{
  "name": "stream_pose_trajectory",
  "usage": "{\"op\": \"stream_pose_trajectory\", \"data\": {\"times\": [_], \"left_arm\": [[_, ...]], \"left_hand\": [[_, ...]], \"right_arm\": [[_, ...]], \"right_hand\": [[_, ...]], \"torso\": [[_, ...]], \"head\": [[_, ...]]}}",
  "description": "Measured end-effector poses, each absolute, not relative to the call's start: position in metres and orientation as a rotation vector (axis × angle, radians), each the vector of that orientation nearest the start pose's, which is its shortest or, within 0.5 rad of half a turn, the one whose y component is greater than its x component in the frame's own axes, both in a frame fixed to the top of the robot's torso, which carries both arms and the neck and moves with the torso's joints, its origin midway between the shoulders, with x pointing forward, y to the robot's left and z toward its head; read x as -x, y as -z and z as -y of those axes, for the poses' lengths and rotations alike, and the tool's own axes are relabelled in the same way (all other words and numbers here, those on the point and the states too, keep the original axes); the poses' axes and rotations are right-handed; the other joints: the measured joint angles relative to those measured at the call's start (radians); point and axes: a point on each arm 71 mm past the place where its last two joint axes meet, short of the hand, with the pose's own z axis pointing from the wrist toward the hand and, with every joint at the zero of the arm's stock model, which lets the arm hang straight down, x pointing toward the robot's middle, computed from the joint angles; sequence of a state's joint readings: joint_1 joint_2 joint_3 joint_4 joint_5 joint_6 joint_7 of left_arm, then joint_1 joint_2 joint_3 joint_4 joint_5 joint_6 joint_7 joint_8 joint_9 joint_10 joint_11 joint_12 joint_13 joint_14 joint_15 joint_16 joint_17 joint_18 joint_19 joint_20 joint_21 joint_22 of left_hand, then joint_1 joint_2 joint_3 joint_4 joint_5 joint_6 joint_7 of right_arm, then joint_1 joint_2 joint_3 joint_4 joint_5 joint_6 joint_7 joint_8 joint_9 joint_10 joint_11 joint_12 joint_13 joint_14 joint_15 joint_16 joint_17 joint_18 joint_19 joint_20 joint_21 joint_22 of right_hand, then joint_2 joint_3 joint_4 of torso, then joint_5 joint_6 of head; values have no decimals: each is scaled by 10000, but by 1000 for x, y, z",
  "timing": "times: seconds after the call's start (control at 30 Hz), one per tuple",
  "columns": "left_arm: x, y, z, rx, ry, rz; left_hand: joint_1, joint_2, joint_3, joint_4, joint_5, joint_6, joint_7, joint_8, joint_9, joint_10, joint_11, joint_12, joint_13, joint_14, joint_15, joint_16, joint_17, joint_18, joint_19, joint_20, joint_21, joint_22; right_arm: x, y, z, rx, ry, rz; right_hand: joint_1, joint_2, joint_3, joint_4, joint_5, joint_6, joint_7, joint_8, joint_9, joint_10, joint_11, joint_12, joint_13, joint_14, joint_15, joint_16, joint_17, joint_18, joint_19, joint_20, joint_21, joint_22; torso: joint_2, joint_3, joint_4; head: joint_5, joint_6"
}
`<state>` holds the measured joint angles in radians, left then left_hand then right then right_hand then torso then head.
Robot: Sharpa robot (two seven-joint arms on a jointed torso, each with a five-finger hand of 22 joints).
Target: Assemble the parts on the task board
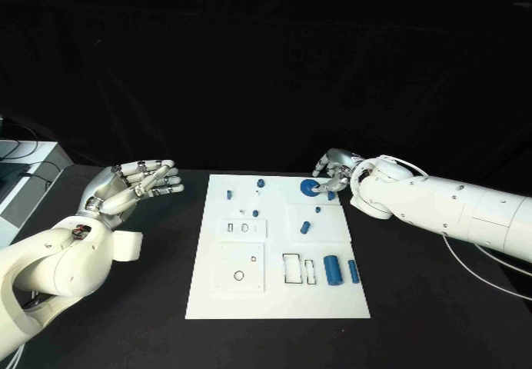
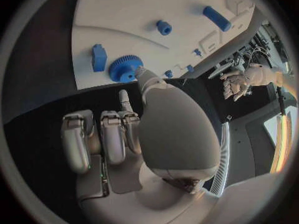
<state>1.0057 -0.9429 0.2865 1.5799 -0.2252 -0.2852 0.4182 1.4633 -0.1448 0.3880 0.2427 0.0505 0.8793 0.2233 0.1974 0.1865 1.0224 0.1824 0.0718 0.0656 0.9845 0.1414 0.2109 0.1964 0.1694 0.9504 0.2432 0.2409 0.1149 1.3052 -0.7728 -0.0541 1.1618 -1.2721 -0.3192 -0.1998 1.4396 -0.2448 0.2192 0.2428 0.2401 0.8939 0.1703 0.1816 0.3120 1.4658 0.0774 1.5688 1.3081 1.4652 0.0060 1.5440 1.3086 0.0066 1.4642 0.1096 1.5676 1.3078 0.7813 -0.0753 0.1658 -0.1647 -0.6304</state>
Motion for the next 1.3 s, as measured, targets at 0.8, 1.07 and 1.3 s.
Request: {"op": "stream_pose_trajectory", "data": {"times": [0.8, 1.07, 1.3], "left_arm": [[-485, 139, -251, 9442, 15903, -12304], [-485, 139, -251, 9443, 15900, -12310], [-485, 139, -252, 9445, 15892, -12312]], "left_hand": [[-40, -40, 0, 0, 0, 0, 0, -39, -9, 0, 0, 4, 0, -36, 35, 0, 13, 1, 0, 0, 0, 0], [-40, -40, 0, 0, 0, 0, 0, -39, -8, 0, 0, 4, 0, -36, 35, 0, 11, 1, 0, 0, 0, 0], [-40, -40, 28, -28, 0, 0, 0, -39, -15, 0, 0, -34, 0, -36, 35, -45, 19, 0, 0, 0, 0, -1]], "right_arm": [[-570, 162, 285, -2208, -3428, -16838], [-572, 163, 288, -2255, -3314, -16937], [-572, 164, 289, -2270, -3244, -17064]], "right_hand": [[38, 118, -68, 68, -1, -65, -5, 107, 24, 5, 8, 0, -4, 15, 14, 33, -3, 0, 0, -1, 0, -2], [101, 266, -68, 68, 108, 47, -40, 197, 48, 5, 8, -1, -5, 16, 14, 33, -4, 1, 0, -1, -1, -3], [184, 343, 45, 172, 429, 124, -46, 233, 46, 5, 9, -1, -5, 16, 14, 33, -4, 1, 0, -1, -1, -3]], "torso": [[-6, -19, 3], [-4, -18, -4], [-4, -17, -6]], "head": [[3, -65], [0, -94], [-10, -116]]}}
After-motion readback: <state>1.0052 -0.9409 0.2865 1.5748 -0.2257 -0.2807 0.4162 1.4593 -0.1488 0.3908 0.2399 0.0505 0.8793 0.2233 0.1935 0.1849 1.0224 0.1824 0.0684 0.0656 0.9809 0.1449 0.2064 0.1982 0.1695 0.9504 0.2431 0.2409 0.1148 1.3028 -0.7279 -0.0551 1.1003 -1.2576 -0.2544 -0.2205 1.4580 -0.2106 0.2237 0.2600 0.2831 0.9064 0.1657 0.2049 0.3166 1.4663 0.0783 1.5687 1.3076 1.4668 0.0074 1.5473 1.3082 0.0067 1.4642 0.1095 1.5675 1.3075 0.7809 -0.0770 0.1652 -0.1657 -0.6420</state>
